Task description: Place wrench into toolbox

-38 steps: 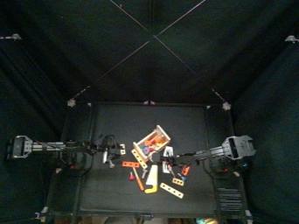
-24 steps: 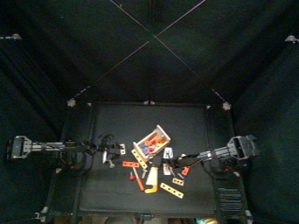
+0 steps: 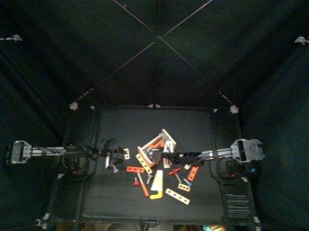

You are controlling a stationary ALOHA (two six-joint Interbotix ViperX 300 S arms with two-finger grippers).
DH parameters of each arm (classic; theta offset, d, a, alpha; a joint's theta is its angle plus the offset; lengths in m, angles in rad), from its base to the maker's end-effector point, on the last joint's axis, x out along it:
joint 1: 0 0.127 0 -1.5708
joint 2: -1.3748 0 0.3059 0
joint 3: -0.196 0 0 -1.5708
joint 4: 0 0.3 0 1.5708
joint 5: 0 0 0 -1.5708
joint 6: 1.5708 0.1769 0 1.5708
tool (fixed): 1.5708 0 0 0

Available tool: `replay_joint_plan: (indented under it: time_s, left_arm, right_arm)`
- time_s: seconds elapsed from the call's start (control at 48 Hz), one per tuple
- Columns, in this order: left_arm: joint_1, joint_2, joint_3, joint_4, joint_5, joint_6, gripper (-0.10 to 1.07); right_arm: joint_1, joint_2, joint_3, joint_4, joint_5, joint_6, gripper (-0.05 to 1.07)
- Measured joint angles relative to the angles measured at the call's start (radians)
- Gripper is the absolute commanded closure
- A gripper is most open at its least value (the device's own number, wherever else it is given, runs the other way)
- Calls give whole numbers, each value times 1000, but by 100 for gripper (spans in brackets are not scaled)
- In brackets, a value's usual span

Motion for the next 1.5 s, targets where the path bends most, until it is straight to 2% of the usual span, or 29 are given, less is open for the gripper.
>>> replay_joint_plan:
  time_s: [0.25,0.625,0.854,1.25,1.354,1.5]
  left_arm:
    - [0,0,2,-2,0,0,12]
    - [0,-2,0,-2,2,0,12]
    - [0,-2,6,-2,2,0,12]
    - [0,-2,6,-2,0,0,12]
    - [0,-2,6,-3,2,0,12]
    - [0,-2,6,-2,0,0,12]
  right_arm:
    - [-26,34,-2,-71,17,-3,50]
    - [-26,58,-2,-167,14,-3,50]
    - [-44,94,-3,-158,-18,-5,50]
    - [-66,104,-3,-61,-67,-3,49]
    - [-67,106,-2,-55,-69,-3,44]
    - [-66,106,3,-54,-80,-5,30]
